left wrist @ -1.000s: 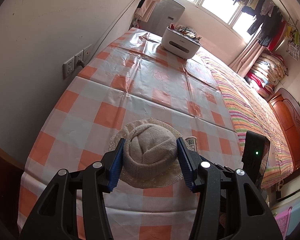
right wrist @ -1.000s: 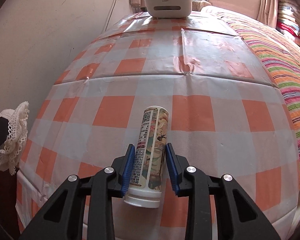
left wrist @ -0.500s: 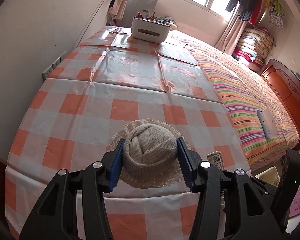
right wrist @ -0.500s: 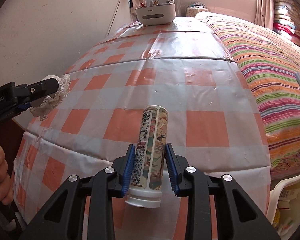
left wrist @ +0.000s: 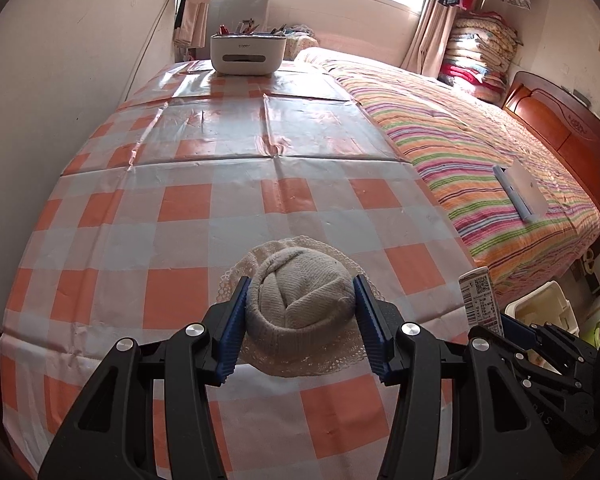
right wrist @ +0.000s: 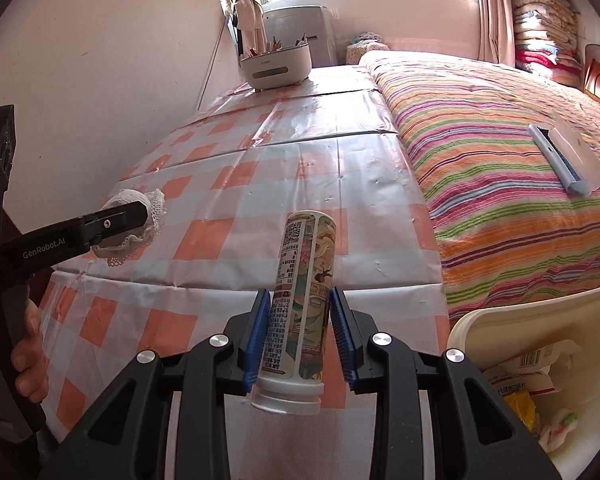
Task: Collect trash
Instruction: 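Lift the spray bottle and cloth hat and carry both over the cream bin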
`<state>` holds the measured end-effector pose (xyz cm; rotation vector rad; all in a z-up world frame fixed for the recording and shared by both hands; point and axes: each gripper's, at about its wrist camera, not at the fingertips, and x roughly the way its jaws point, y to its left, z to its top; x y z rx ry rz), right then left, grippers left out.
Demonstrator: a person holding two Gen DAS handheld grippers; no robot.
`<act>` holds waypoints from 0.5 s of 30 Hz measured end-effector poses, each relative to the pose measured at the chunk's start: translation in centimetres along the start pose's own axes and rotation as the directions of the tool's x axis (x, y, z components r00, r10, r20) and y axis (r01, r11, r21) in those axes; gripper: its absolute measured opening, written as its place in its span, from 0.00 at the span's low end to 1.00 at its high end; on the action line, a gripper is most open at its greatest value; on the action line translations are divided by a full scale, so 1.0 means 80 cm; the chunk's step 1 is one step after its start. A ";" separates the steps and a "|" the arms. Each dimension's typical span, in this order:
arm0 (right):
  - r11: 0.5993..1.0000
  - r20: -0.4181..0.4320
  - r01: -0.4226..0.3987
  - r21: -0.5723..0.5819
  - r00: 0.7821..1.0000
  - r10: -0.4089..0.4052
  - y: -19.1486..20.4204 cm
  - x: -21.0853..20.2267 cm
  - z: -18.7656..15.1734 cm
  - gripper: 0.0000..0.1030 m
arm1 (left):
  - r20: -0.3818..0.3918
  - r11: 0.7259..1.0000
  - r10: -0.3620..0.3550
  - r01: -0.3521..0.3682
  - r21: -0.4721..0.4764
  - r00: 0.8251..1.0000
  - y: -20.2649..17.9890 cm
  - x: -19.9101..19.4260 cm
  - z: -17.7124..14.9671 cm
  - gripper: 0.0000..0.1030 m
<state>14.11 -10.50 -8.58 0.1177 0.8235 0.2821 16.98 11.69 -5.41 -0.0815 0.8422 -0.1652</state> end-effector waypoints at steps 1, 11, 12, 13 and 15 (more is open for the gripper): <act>1.000 0.014 -0.001 0.005 1.000 0.001 -0.003 -0.006 0.000 0.30 | -0.001 1.000 0.001 -0.001 0.009 1.000 -0.004 0.000 -0.002 0.48; 0.999 0.124 0.043 0.017 0.991 -0.045 -0.029 -0.062 -0.008 0.30 | -0.013 0.995 -0.016 0.017 0.097 1.000 -0.055 0.005 -0.020 0.48; 0.999 0.128 0.045 0.024 0.991 -0.048 -0.034 -0.065 -0.009 0.30 | -0.014 0.994 -0.019 0.021 0.104 1.000 -0.061 0.005 -0.022 0.48; 0.998 0.132 0.048 0.031 0.990 -0.052 -0.038 -0.070 -0.012 0.30 | -0.015 0.994 -0.022 0.023 0.111 1.000 -0.065 0.006 -0.023 0.48; 0.997 0.142 0.062 0.040 0.988 -0.067 -0.046 -0.078 -0.017 0.30 | -0.017 0.992 -0.030 0.032 0.125 0.999 -0.076 0.007 -0.026 0.48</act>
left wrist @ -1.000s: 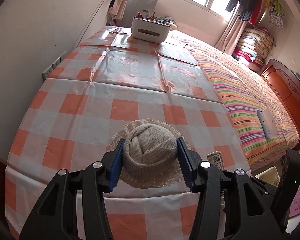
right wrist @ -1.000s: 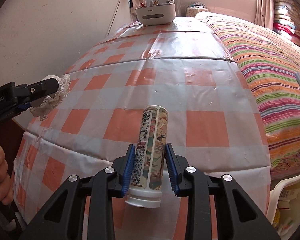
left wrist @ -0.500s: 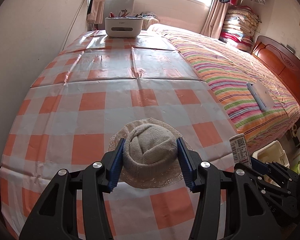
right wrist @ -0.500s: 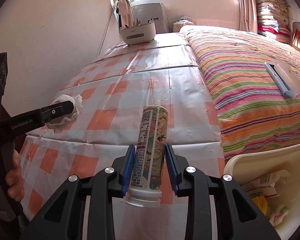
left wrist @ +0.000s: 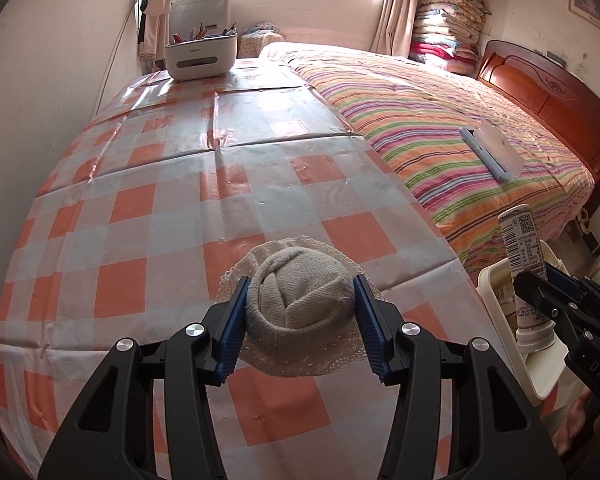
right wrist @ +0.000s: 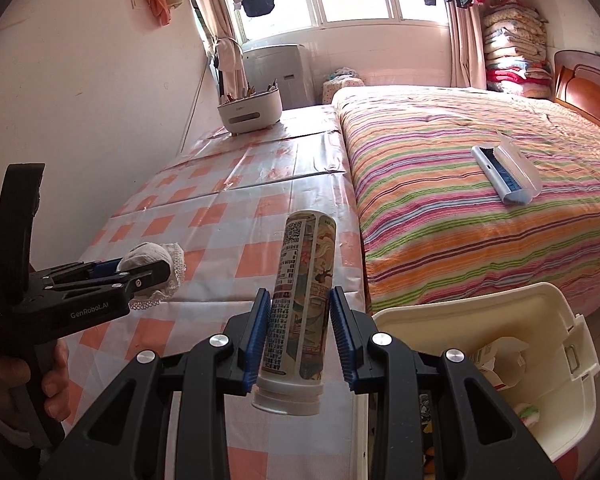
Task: Collect trash
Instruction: 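Lift the spray bottle and cloth hat and carry both over the cream bin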
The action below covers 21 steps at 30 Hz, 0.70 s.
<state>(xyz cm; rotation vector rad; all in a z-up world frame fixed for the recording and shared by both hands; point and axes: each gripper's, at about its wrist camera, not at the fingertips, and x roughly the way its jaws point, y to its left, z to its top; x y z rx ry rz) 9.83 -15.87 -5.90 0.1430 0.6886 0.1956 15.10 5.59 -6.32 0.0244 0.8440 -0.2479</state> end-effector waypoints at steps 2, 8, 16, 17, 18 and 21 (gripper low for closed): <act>1.000 0.012 0.021 0.003 1.000 -0.021 -0.007 -0.007 -0.003 0.30 | -0.002 1.000 -0.009 0.009 0.013 1.000 -0.010 0.001 -0.001 0.48; 0.996 0.049 0.081 0.032 0.995 -0.082 -0.039 -0.031 -0.013 0.29 | -0.005 0.998 -0.037 0.037 0.052 0.999 -0.043 0.004 -0.002 0.48; 0.991 0.041 0.111 0.075 0.993 -0.115 -0.072 -0.041 -0.022 0.12 | -0.014 0.994 -0.065 0.066 0.092 0.998 -0.076 0.010 -0.002 0.48; 0.991 0.042 0.108 0.083 0.993 -0.111 -0.074 -0.042 -0.023 0.12 | -0.013 0.993 -0.066 0.067 0.094 0.998 -0.078 0.010 -0.001 0.48; 0.990 0.050 0.108 0.086 0.992 -0.113 -0.076 -0.044 -0.023 0.12 | -0.013 0.993 -0.069 0.069 0.095 0.998 -0.079 0.010 -0.001 0.48; 0.989 0.081 0.112 0.099 0.989 -0.120 -0.081 -0.054 -0.021 0.12 | -0.013 0.992 -0.078 0.079 0.098 0.997 -0.083 0.011 0.000 0.48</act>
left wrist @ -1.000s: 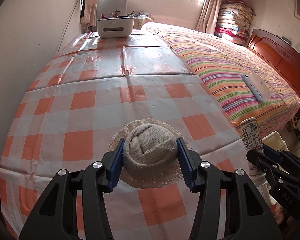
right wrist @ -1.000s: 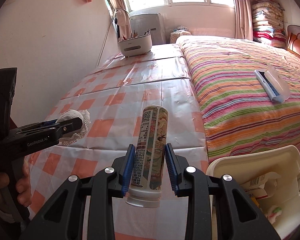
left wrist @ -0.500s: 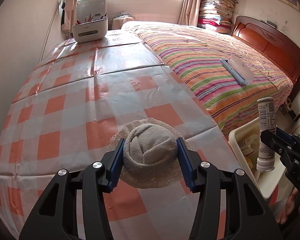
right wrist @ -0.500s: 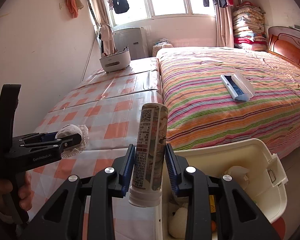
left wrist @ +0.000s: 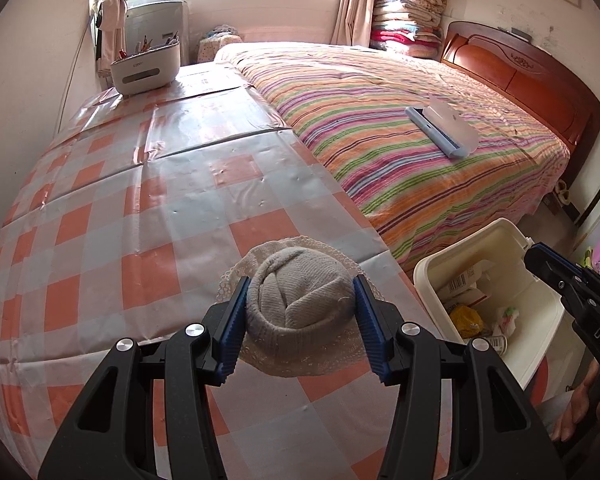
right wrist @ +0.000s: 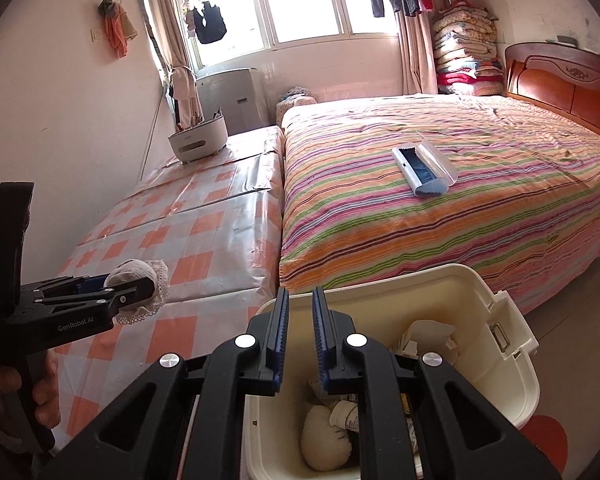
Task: Collect trash
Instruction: 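Lift the spray bottle and cloth hat and carry both over the cream bin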
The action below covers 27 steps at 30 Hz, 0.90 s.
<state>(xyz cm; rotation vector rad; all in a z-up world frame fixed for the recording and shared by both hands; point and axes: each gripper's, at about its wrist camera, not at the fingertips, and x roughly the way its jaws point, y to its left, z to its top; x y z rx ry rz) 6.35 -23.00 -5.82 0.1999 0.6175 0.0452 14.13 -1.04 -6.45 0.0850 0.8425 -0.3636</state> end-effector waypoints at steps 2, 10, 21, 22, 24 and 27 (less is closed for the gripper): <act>1.000 0.013 0.001 0.014 1.000 -0.002 -0.005 -0.003 0.002 0.12 | -0.002 1.000 -0.006 0.006 0.007 1.000 -0.005 0.002 0.000 0.48; 0.999 0.043 0.009 0.048 0.999 -0.011 -0.019 -0.012 0.008 0.12 | -0.010 0.997 -0.058 0.059 0.046 0.998 -0.045 0.007 0.002 0.48; 0.987 0.103 0.048 0.154 0.993 -0.064 -0.066 -0.038 0.012 0.12 | -0.029 0.983 -0.133 0.136 0.126 0.991 -0.120 0.015 -0.001 0.48; 0.985 0.108 0.050 0.164 0.992 -0.069 -0.070 -0.040 0.013 0.12 | -0.033 0.981 -0.137 0.140 0.136 0.990 -0.127 0.016 -0.002 0.48; 0.981 0.119 0.050 0.186 0.990 -0.073 -0.079 -0.045 0.013 0.12 | -0.041 0.977 -0.146 0.151 0.151 0.988 -0.140 0.018 -0.005 0.48; 0.976 0.133 0.055 0.211 0.987 -0.084 -0.089 -0.052 0.013 0.12 | -0.058 0.971 -0.171 0.178 0.158 0.984 -0.158 0.023 -0.006 0.48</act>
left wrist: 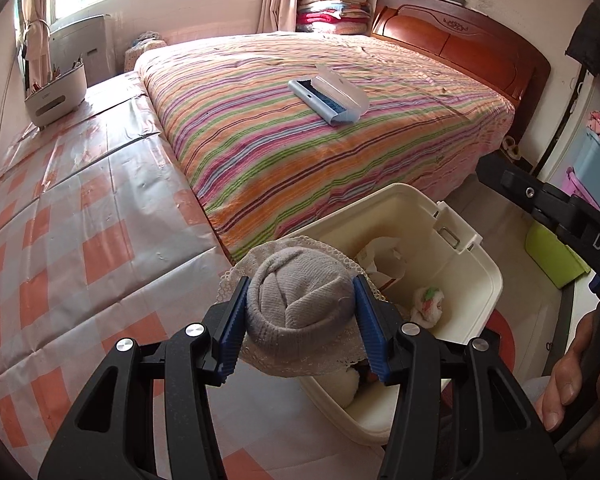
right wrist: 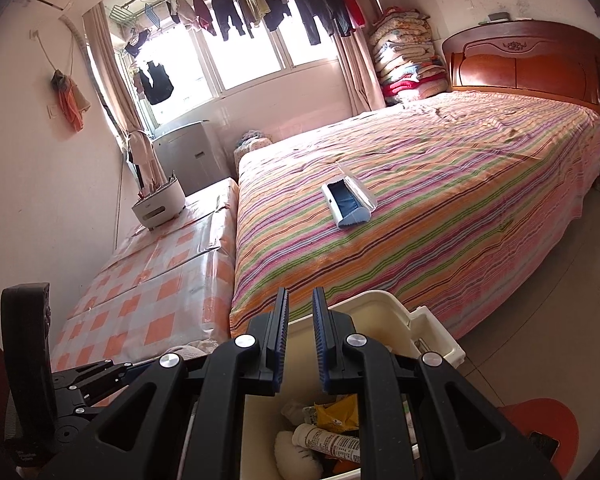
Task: Collect trash
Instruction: 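Lift the spray bottle and cloth hat and carry both over the cream bin, then open both grippers to drop the bottle and hat into the bin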
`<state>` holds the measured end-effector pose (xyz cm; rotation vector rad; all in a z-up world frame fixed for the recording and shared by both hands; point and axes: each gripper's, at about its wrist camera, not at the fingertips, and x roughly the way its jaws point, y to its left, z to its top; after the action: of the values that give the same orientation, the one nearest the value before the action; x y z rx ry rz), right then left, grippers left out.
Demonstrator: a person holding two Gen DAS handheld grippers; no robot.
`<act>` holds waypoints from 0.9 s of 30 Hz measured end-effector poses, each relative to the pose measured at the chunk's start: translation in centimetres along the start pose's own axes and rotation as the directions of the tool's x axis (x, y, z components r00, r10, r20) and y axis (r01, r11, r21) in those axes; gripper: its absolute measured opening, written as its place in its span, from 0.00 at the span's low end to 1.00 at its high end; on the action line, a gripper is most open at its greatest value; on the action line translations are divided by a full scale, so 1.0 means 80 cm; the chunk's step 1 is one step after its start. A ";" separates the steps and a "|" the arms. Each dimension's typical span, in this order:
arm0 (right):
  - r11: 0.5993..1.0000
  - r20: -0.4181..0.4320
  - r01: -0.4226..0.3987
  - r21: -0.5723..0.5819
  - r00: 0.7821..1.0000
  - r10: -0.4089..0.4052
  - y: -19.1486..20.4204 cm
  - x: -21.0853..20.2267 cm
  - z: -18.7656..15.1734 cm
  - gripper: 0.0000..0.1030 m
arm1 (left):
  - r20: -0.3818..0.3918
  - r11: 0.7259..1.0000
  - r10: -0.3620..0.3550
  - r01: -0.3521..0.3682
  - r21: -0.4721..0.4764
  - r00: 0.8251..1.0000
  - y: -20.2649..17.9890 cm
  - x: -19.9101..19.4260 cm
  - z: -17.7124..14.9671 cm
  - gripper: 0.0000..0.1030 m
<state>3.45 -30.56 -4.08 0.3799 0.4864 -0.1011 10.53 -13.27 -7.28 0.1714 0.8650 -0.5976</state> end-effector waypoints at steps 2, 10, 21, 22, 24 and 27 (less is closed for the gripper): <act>1.000 0.011 0.003 0.016 1.000 -0.003 -0.006 -0.004 0.002 0.12 | -0.002 1.000 -0.011 0.011 0.008 1.000 -0.012 0.004 0.003 0.48; 0.994 0.057 0.012 0.106 0.998 -0.019 -0.041 -0.023 0.007 0.12 | -0.004 0.998 -0.032 0.032 0.060 0.999 -0.058 0.016 0.011 0.74; 0.988 0.060 0.048 0.148 0.996 -0.058 -0.059 -0.032 0.001 0.13 | 0.041 0.996 0.078 -0.079 0.034 0.996 -0.058 -0.005 0.009 0.85; 0.987 0.056 0.053 0.153 0.997 -0.062 -0.059 -0.033 0.000 0.17 | 0.044 0.995 0.094 -0.095 0.019 0.995 -0.053 -0.010 0.007 0.85; 0.986 0.043 0.053 0.160 0.997 -0.060 -0.054 -0.036 -0.004 0.49 | 0.048 0.991 0.131 -0.130 -0.017 0.990 -0.042 -0.022 0.002 0.86; 0.986 0.049 0.064 0.151 0.996 -0.072 -0.039 -0.047 -0.013 0.81 | 0.064 0.982 0.177 -0.172 -0.075 0.982 -0.025 -0.046 -0.008 0.89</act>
<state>-0.90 -33.02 -4.20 0.5063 0.4394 -0.2142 7.18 -13.13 -4.72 0.1607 0.7919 -0.4067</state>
